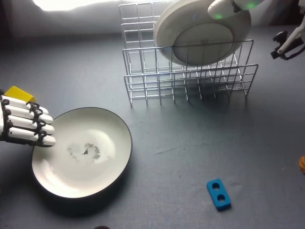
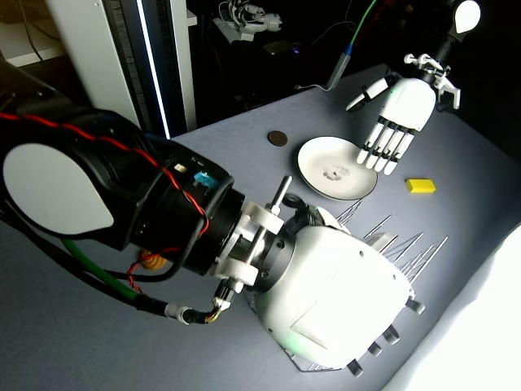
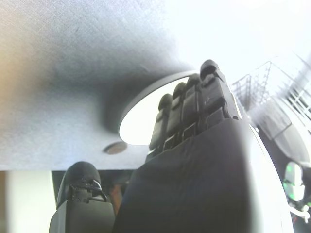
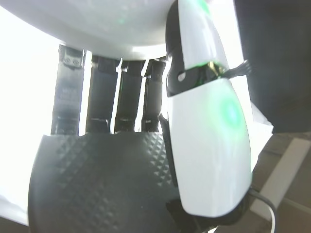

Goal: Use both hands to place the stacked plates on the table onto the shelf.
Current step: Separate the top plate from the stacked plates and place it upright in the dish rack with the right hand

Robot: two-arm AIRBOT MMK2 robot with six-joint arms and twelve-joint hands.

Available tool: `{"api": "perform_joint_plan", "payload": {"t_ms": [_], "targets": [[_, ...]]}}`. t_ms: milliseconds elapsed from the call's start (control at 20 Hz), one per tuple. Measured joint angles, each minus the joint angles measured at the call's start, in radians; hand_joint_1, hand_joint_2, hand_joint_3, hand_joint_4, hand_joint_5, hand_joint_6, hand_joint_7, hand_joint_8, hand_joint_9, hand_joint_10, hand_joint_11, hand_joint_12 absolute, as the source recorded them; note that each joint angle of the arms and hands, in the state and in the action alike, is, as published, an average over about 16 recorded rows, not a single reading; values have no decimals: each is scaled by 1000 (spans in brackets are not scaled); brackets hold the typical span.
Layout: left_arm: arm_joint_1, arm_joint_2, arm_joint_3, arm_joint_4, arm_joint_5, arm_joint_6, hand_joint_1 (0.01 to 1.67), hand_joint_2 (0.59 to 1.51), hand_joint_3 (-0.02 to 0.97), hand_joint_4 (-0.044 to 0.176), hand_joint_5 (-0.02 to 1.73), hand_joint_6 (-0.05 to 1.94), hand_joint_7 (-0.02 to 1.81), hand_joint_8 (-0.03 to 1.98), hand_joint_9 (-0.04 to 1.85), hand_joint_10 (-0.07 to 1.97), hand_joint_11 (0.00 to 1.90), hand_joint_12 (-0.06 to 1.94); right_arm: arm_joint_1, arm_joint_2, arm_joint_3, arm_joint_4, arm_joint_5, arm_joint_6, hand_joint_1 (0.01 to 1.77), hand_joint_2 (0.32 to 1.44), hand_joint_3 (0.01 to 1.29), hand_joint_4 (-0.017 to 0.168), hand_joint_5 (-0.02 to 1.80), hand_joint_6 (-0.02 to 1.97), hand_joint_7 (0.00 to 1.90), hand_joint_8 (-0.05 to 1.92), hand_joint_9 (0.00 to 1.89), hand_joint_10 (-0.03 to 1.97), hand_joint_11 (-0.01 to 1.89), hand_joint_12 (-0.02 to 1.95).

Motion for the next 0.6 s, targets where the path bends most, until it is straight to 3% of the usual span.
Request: {"api": "perform_joint_plan", "payload": {"t_ms": [450, 600], "targets": [[13, -2, 6, -12, 4, 4, 16, 1077, 12, 4, 17, 18, 12, -4, -17, -27, 14, 2, -21, -20, 23, 14, 15, -20, 1286, 1018, 14, -6, 889, 876, 1066, 900, 1232, 173, 725, 1099], [15, -2, 8, -14, 5, 4, 16, 1077, 11, 4, 17, 18, 12, -4, -18, -28, 14, 3, -23, -21, 25, 21, 19, -28, 1260, 1044, 14, -6, 851, 911, 1023, 784, 1182, 152, 671, 1140]]}}
